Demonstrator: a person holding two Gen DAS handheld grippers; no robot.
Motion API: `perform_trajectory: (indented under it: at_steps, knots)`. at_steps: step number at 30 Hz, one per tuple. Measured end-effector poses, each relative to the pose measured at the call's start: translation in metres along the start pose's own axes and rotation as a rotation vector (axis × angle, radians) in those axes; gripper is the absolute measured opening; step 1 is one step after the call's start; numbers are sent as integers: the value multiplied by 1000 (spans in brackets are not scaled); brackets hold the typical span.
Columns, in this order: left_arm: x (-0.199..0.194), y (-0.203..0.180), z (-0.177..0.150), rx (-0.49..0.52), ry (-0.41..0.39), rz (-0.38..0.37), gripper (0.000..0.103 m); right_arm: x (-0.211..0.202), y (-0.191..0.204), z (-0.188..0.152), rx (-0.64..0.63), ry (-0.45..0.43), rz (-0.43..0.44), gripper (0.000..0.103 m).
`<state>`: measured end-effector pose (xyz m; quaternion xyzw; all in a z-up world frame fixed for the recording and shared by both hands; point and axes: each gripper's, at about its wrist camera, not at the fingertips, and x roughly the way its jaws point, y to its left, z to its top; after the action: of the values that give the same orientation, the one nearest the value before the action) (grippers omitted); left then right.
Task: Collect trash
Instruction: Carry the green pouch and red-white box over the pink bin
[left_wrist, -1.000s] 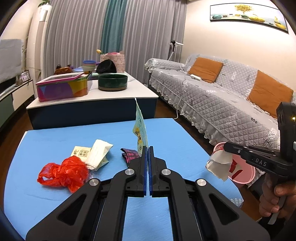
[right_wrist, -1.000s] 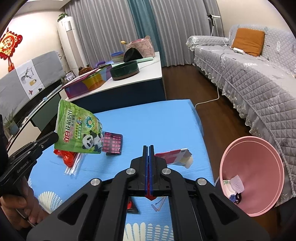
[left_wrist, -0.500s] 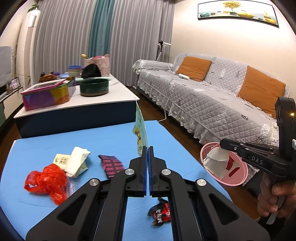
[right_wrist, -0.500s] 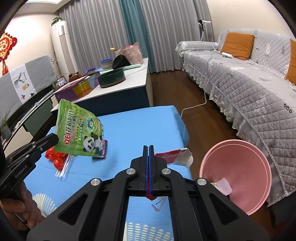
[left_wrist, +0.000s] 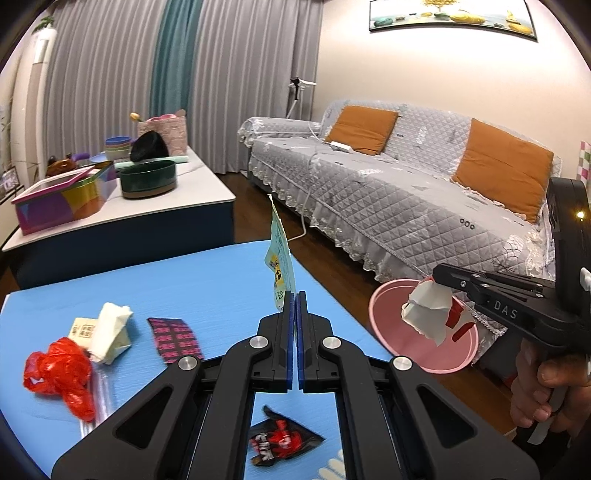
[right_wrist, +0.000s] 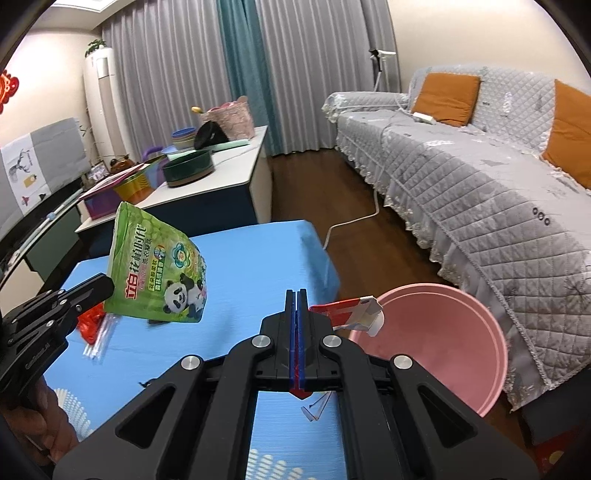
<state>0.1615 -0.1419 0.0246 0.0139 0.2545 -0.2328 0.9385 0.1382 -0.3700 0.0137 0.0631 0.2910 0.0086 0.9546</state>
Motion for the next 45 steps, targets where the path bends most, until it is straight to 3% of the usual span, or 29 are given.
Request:
perform_trajectory:
  at_steps: [25,32,42,45]
  knots:
    - [44,-84,2,69,18,-122,1,-11,-85,1,85,-38,-157,1]
    - [59,-107,0,68,42,-169,1,-11,-122,-3,149,-29,-205,1]
    - [86,-140,-5,96,89,-219,1,-5,-142,-6,171,-11,-211,1]
    - [101,-142,-6,72,146,-265,5,0,-146,-8,171,16,-201,4]
